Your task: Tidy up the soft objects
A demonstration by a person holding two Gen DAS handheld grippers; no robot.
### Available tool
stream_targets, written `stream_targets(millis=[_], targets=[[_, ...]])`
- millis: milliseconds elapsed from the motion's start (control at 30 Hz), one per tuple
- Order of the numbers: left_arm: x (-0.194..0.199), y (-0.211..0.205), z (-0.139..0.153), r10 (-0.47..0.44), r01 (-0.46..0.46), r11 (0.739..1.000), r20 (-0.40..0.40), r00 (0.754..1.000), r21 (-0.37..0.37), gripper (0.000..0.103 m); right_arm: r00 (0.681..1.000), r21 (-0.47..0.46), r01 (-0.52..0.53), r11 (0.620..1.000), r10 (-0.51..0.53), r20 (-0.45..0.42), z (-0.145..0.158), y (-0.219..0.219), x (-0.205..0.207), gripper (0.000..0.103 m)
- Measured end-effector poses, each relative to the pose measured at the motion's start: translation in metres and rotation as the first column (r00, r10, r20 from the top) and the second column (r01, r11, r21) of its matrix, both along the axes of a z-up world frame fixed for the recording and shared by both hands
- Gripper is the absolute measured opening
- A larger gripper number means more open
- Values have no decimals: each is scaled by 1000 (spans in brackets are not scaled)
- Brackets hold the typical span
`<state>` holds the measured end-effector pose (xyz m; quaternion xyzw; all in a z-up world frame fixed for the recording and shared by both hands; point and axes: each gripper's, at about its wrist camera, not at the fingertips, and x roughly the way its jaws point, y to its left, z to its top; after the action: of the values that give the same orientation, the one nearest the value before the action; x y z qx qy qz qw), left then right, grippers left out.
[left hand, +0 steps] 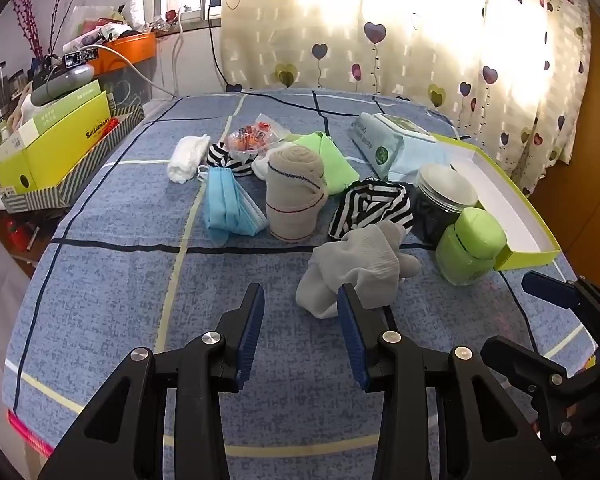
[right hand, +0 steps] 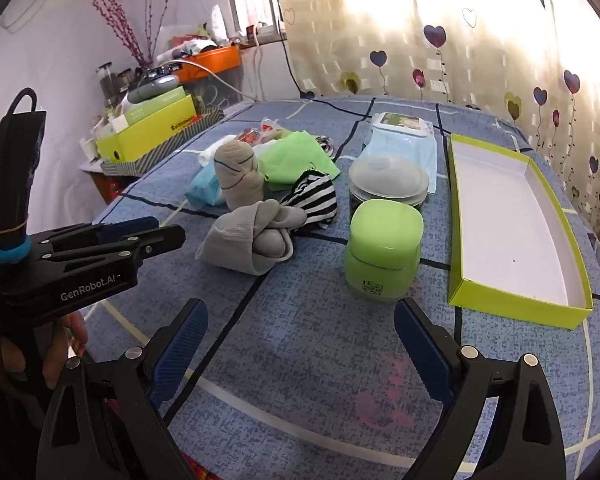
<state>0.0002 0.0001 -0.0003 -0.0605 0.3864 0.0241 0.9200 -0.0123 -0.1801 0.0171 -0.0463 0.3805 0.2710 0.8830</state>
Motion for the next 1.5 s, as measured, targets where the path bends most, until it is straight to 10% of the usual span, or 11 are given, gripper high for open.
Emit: stream_targets(millis=[1500], targets=[[-1,6,-5,-4,4,1000,-11,1000,-18,39,1000,3,-8,1000,8,2,2,3,1,95]])
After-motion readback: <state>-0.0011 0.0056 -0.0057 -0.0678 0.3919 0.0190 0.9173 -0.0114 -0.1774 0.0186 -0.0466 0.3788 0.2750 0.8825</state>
